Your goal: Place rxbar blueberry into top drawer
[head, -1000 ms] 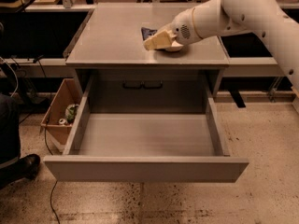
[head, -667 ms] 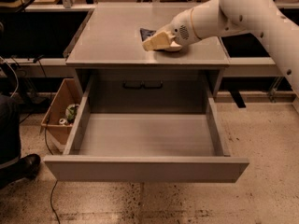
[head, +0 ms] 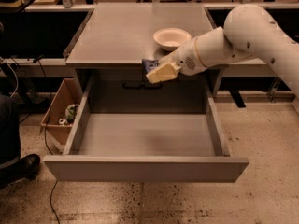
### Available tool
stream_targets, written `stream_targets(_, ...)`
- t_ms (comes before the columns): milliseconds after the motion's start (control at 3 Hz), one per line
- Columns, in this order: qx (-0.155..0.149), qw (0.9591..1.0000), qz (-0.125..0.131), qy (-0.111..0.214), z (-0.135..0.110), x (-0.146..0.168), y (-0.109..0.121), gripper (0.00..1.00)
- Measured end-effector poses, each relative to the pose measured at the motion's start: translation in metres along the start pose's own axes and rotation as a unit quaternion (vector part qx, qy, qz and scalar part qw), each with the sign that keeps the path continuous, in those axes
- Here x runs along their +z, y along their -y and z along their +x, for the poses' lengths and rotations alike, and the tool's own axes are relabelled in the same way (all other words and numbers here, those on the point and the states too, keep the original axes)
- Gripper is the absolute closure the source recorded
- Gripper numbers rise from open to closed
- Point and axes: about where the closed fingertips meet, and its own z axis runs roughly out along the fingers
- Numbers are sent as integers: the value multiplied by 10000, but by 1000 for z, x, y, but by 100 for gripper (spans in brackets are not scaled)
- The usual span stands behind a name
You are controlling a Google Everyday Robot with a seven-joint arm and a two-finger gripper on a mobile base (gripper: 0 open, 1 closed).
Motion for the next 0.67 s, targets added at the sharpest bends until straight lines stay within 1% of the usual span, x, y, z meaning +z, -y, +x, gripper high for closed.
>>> stream_targets(333,-142,9985,-335,-404,72,34,-30,100)
stream_targets(667,-208,9970,-452,-588,111,62,-39,100)
